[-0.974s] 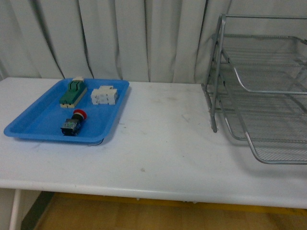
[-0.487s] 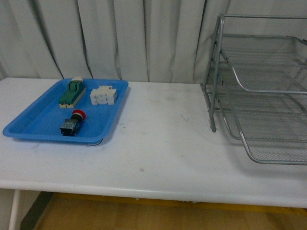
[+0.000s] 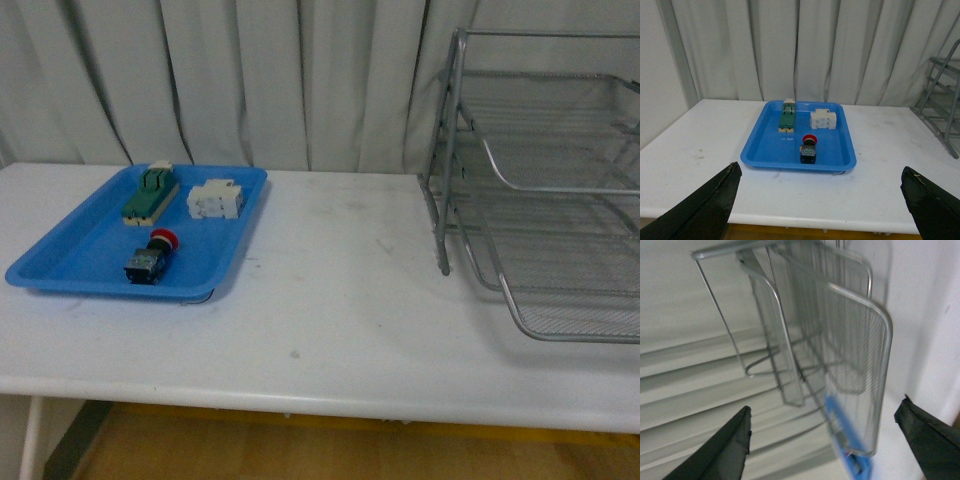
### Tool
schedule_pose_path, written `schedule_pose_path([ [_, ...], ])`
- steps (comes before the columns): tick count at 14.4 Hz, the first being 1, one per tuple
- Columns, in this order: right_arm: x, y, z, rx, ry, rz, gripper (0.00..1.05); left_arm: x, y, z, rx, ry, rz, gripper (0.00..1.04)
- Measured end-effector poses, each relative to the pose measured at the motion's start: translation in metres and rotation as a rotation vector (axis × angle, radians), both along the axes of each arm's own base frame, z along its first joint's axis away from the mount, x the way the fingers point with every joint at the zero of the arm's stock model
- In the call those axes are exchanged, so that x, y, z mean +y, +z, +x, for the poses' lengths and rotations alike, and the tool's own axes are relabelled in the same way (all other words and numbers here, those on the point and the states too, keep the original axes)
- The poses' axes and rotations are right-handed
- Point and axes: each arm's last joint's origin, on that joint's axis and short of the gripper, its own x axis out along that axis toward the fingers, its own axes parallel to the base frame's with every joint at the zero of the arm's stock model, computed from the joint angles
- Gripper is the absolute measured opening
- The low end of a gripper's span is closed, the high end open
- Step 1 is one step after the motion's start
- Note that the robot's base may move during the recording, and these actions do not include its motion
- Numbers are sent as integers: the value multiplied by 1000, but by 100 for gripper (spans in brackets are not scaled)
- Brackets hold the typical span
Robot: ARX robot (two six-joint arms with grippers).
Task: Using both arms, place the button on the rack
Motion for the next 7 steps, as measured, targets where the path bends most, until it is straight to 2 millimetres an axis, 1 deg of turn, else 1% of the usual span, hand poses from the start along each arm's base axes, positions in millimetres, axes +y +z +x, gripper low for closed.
schedule_pose_path([
  [1,20,30,-16,-59,-7,-339,77,0,0,0,0,-3,0,98],
  [2,34,62,-29,-156,3,-733,64,0,0,0,-1,-2,0,98],
  [3,43,77,-40,-193,20,-972,55,0,0,0,0,-2,0,98],
  [4,58,83,-54,-216,41,-1242,42,0,0,0,0,-2,0,98],
  [5,72,81,-62,-241,71,-1435,29,0,0,0,0,-2,0,98],
  [6,80,78,-66,-254,77,-1537,18,0,0,0,0,-2,0,98],
  [7,86,77,-68,-260,75,-1588,9,0,0,0,0,-2,0,98],
])
